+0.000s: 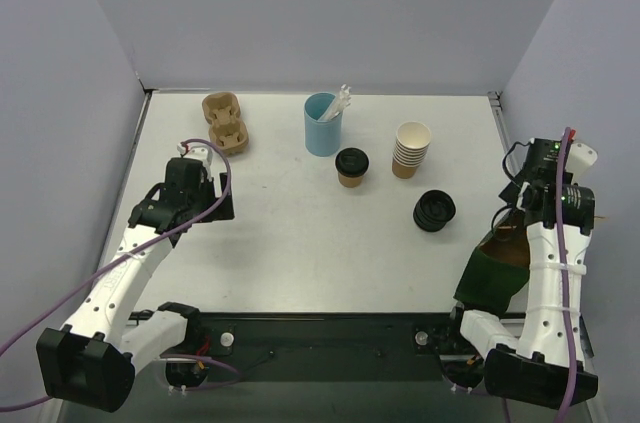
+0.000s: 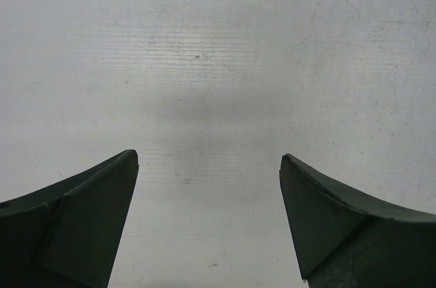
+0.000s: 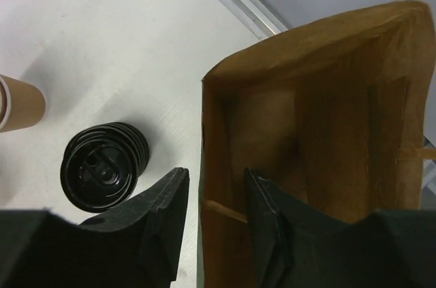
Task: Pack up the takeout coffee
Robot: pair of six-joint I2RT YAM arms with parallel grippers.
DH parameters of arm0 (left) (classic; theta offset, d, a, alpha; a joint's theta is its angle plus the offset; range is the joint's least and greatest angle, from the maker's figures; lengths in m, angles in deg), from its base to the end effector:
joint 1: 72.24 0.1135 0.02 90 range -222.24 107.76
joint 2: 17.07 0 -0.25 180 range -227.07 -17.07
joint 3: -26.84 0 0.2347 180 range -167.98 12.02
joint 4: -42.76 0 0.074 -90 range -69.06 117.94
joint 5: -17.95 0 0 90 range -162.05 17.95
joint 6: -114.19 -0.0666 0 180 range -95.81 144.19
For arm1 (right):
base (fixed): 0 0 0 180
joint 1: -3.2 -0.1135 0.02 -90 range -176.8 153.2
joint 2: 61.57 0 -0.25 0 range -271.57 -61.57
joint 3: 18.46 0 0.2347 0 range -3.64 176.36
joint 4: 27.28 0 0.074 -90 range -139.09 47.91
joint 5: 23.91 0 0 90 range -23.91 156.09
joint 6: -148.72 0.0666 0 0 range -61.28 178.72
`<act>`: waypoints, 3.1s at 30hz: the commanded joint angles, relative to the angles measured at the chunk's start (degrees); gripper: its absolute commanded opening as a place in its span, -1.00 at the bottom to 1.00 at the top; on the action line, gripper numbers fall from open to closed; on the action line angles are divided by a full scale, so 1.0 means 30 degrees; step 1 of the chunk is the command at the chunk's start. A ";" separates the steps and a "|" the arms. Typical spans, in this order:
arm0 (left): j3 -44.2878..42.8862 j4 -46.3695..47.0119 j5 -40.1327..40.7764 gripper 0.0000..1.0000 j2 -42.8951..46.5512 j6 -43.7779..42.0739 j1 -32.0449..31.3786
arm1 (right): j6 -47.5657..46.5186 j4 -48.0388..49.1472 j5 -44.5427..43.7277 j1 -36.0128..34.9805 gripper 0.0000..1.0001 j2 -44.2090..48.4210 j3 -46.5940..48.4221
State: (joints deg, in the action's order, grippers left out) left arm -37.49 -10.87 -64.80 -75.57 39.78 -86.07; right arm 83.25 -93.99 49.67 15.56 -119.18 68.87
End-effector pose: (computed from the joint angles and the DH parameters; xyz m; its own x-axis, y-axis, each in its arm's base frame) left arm 0.2127 -0.0437 0.2467 -0.7345 -0.0938 -0.6721 -0.0442 0.9949 -0.0905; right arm 0.1914 -0.0612 0.3580 -0.3579 0.4861 -0.7973 0.6314 0.7550 0.1769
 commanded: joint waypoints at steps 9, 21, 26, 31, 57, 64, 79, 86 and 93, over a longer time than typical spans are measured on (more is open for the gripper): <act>-0.0105 0.0807 0.0046 0.89 0.0077 -0.0218 -0.0138 | -0.1205 0.0249 -0.0120 0.0099 -1.00 -0.0076 0.2080; -0.0135 0.0719 0.0251 0.89 -0.0011 -0.0218 -0.0314 | -0.2055 -0.0366 -0.0384 0.0099 -1.00 -0.0720 0.4626; -0.0135 0.0748 0.0134 0.89 -0.0041 -0.0218 -0.0372 | -0.1704 -0.0512 -0.0938 0.0099 -0.76 -0.0750 0.4280; -0.0077 0.0719 0.0222 0.89 0.0018 -0.0218 -0.0547 | -0.1383 -0.0396 -0.1000 0.0361 -0.11 -0.1247 0.3429; -0.0135 0.0309 0.1628 0.89 -0.0510 -0.0042 -0.1808 | -0.0794 0.1450 -0.0384 0.1095 -0.96 -0.1483 0.0702; -0.0076 0.0309 0.1804 0.90 -0.0158 0.0017 -0.2218 | -0.2609 0.1100 -0.1232 0.1095 -1.00 -0.2036 0.3482; -0.0135 0.0250 0.2329 0.91 0.0778 0.0192 -0.2247 | -0.7879 -0.0162 0.3504 -0.0303 -1.00 -0.4763 1.3119; -0.0194 0.0338 0.3763 0.91 0.1774 0.0426 -0.1896 | -1.1049 0.1769 0.4797 -0.8771 -1.00 -0.3973 1.3801; 0.0246 0.0894 0.4996 0.92 0.3560 0.0456 -0.1720 | -1.2395 0.2417 0.6415 -1.4895 -1.00 -0.3767 1.1694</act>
State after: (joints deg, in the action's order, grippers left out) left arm -37.14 -10.87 -53.31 -67.82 40.53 -91.73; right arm 50.77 -88.97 66.93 -21.25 -130.92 107.10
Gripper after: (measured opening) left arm 0.960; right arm 0.033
